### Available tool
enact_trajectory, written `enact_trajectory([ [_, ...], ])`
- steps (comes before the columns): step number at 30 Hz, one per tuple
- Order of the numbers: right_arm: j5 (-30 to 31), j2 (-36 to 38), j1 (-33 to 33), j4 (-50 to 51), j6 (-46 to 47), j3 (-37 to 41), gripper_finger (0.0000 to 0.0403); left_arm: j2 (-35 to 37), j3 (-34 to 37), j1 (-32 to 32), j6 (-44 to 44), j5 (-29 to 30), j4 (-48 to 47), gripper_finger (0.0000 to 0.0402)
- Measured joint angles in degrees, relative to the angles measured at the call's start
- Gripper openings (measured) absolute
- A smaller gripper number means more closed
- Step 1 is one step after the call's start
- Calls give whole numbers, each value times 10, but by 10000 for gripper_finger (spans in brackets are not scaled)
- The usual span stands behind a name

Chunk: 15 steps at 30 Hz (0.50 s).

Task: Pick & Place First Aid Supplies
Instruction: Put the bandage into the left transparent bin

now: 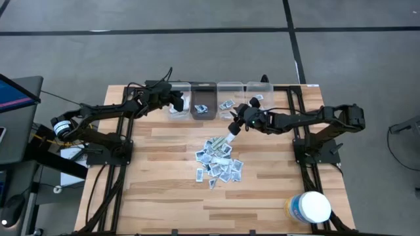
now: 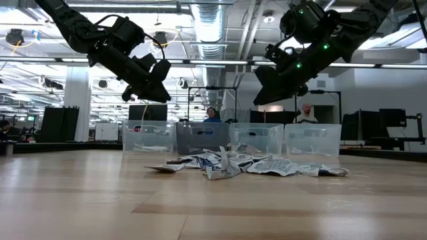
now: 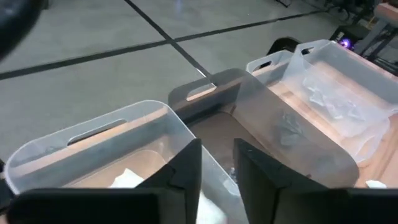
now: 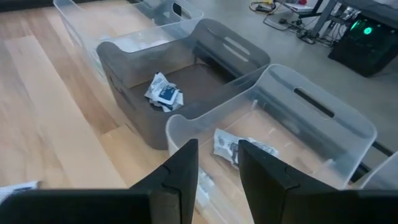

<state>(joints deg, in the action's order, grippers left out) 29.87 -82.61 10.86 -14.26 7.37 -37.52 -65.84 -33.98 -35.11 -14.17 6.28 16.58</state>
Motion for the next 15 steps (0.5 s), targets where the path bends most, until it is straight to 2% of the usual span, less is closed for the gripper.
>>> enact_trajectory([
  [5,0,0,9,-1,-9,0,107,0,0,7,6,-69,-1,109],
  [9,-6,0,4,-1,-9,0,107,0,0,19,49,-146,-1,106],
  [12,-26,0,-1,-1,-9,0,107,0,0,31,103,-218,-1,102],
  [15,-58,0,-9,-4,-26,0,107,0,0,41,137,-254,-5,98],
])
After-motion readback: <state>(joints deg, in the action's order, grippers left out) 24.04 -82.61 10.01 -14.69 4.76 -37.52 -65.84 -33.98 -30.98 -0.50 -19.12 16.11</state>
